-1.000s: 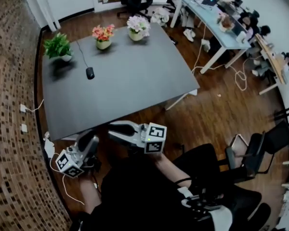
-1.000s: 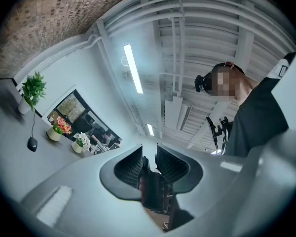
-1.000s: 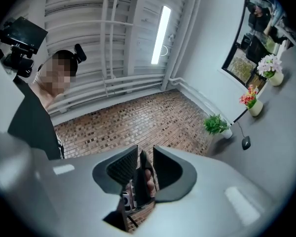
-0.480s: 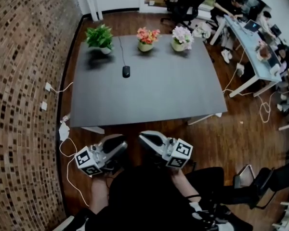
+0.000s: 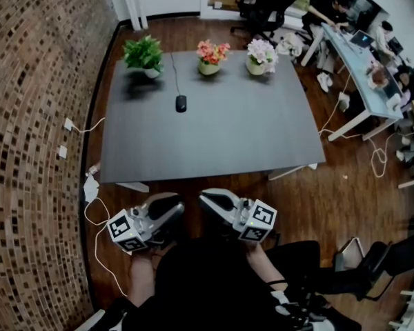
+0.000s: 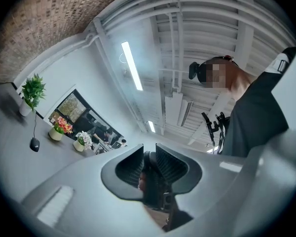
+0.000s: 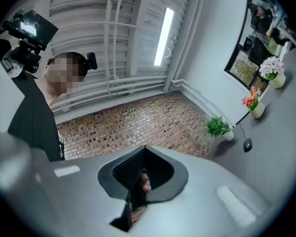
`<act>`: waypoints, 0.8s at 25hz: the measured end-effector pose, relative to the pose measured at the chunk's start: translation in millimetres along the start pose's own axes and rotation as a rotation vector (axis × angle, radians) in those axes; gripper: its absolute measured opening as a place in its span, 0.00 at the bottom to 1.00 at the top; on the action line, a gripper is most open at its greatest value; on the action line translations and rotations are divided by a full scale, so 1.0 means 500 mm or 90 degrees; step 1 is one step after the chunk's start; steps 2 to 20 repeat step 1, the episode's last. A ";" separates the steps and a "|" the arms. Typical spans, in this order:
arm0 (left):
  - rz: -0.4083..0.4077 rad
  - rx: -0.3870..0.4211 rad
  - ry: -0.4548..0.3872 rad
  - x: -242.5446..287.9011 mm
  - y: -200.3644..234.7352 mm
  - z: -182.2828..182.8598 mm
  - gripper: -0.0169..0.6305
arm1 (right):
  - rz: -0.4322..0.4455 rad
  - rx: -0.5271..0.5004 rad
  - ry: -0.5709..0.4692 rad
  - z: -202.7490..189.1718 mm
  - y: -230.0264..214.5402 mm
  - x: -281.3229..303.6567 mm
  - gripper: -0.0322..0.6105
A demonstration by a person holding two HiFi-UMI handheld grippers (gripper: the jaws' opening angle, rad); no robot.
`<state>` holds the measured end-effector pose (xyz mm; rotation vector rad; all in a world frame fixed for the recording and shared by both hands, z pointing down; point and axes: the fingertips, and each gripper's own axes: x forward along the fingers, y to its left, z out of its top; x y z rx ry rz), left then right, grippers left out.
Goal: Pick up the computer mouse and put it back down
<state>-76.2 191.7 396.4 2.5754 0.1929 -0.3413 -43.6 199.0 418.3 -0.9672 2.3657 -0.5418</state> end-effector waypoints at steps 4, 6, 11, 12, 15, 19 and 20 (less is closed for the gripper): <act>0.001 0.009 0.008 0.007 -0.002 0.007 0.14 | 0.000 -0.004 0.001 0.004 0.001 0.002 0.05; 0.001 0.009 0.008 0.007 -0.002 0.007 0.14 | 0.000 -0.004 0.001 0.004 0.001 0.002 0.05; 0.001 0.009 0.008 0.007 -0.002 0.007 0.14 | 0.000 -0.004 0.001 0.004 0.001 0.002 0.05; 0.001 0.009 0.008 0.007 -0.002 0.007 0.14 | 0.000 -0.004 0.001 0.004 0.001 0.002 0.05; 0.001 0.009 0.008 0.007 -0.002 0.007 0.14 | 0.000 -0.004 0.001 0.004 0.001 0.002 0.05; 0.001 0.009 0.008 0.007 -0.002 0.007 0.14 | 0.000 -0.004 0.001 0.004 0.001 0.002 0.05; 0.001 0.009 0.008 0.007 -0.002 0.007 0.14 | 0.000 -0.004 0.001 0.004 0.001 0.002 0.05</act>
